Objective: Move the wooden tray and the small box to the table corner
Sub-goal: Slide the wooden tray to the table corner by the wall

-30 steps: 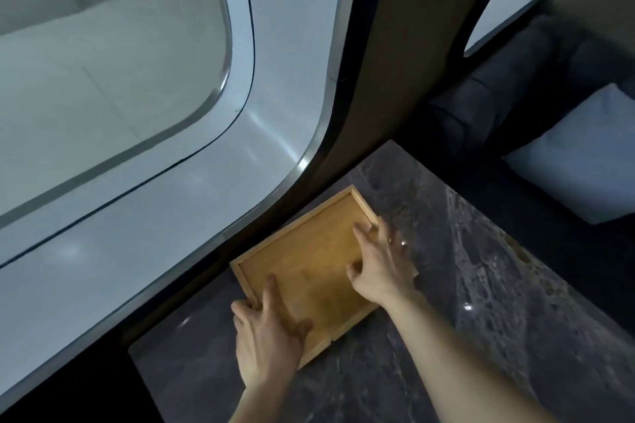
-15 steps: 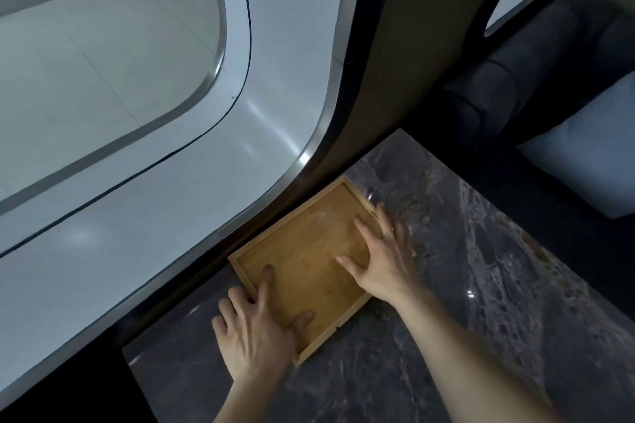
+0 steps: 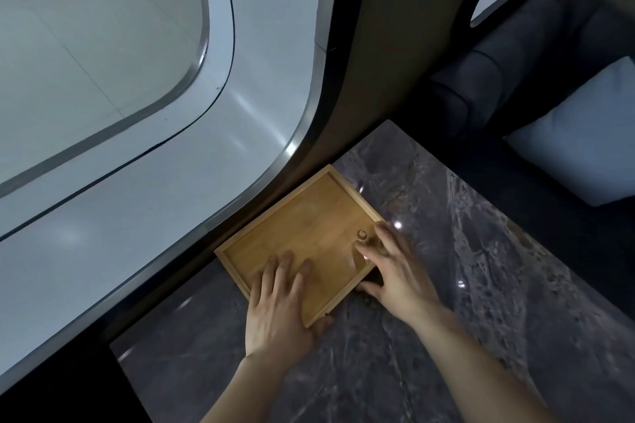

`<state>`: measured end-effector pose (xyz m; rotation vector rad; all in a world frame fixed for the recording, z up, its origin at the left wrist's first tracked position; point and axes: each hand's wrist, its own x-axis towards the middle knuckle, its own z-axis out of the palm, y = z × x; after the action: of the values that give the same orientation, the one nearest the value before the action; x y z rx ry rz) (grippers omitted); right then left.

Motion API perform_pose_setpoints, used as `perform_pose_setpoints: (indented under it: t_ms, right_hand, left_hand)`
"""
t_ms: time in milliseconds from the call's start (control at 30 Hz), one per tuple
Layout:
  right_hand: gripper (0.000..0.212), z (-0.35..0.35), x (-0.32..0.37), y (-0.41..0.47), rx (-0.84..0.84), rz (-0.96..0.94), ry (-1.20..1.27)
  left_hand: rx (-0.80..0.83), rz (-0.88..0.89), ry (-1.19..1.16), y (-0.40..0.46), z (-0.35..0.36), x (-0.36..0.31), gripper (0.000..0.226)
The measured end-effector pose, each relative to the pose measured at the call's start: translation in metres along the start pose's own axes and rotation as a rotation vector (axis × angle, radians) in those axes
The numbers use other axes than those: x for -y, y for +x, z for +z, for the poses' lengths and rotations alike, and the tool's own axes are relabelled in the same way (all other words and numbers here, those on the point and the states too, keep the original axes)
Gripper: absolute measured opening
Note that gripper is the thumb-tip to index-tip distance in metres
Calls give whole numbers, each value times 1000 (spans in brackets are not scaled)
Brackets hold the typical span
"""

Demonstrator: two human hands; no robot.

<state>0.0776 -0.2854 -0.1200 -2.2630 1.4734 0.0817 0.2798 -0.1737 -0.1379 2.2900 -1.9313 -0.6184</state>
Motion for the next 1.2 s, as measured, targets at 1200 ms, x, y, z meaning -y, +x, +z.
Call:
perform_pose_setpoints:
  t_ms: [1200]
  right_hand:
    - [101,11,5,-39,190,202,-165]
  left_hand:
    - [50,-12,28,11,-13,10,103]
